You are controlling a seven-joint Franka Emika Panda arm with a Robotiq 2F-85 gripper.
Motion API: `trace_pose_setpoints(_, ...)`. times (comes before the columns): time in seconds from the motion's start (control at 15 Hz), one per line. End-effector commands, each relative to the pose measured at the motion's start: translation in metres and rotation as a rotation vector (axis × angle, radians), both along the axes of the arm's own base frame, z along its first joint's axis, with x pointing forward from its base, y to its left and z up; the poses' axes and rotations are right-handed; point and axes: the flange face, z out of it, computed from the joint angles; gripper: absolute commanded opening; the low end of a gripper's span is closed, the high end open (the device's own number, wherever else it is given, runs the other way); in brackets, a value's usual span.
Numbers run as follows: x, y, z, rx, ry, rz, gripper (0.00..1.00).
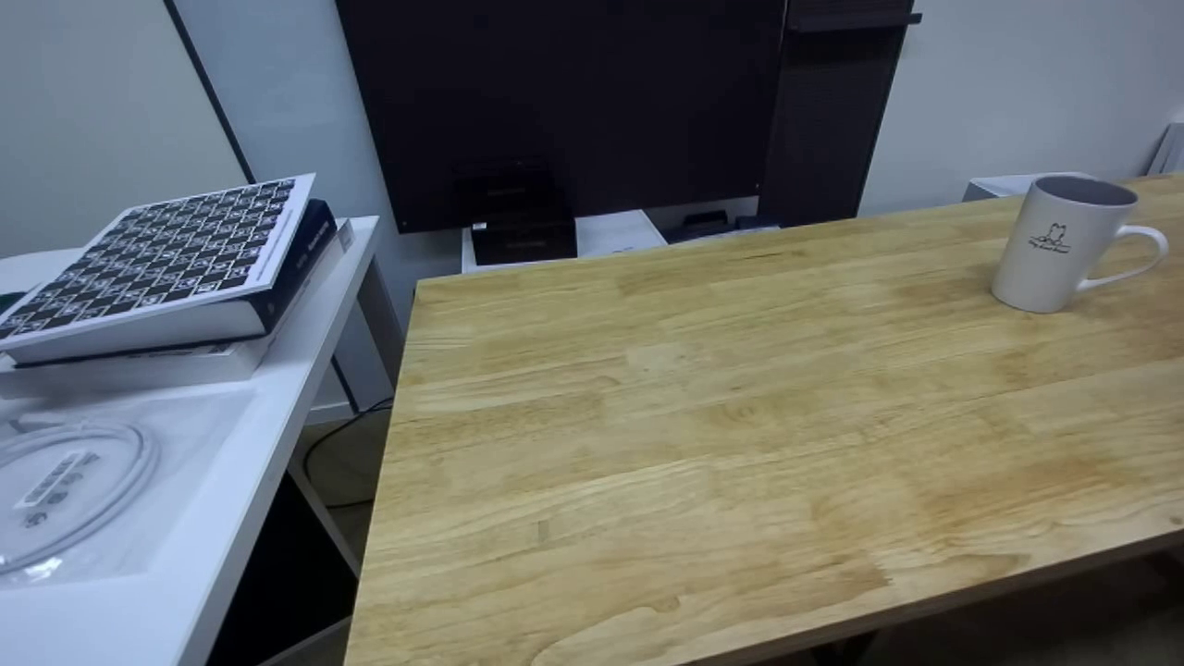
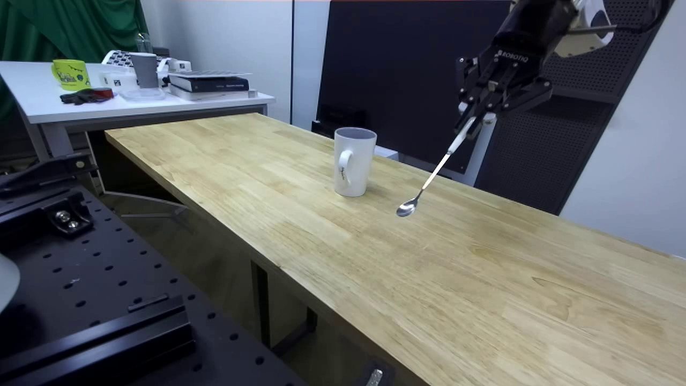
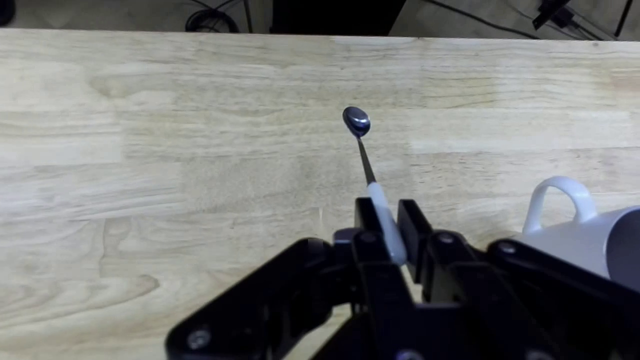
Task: Remove the spoon from the white mug
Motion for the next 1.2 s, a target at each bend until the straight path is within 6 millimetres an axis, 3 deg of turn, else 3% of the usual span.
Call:
trace_pose_setpoints(0.0,-0.015,0.007,-0.033,0.040,0.063,-0.075,0.04)
trace_pose_setpoints(0.27,-0.030,0.019,-0.074,0.077,0.130,-0.108,0.04)
trace_pose_setpoints(0.6,-0.037,0.022,-0.100,0.076,0.167,-0.126,0.04)
trace_pose_setpoints(0.67,-0.037,0.022,-0.102,0.072,0.169,-0.129,0.13)
trace_pose_setpoints(0.73,-0.036,0.022,-0.103,0.070,0.167,-0.131,0.40)
trace_pose_setpoints(0.8,-0.036,0.022,-0.104,0.068,0.169,-0.133,0.41)
trace_pose_setpoints(1.13,-0.032,0.025,-0.093,0.057,0.139,-0.118,0.74)
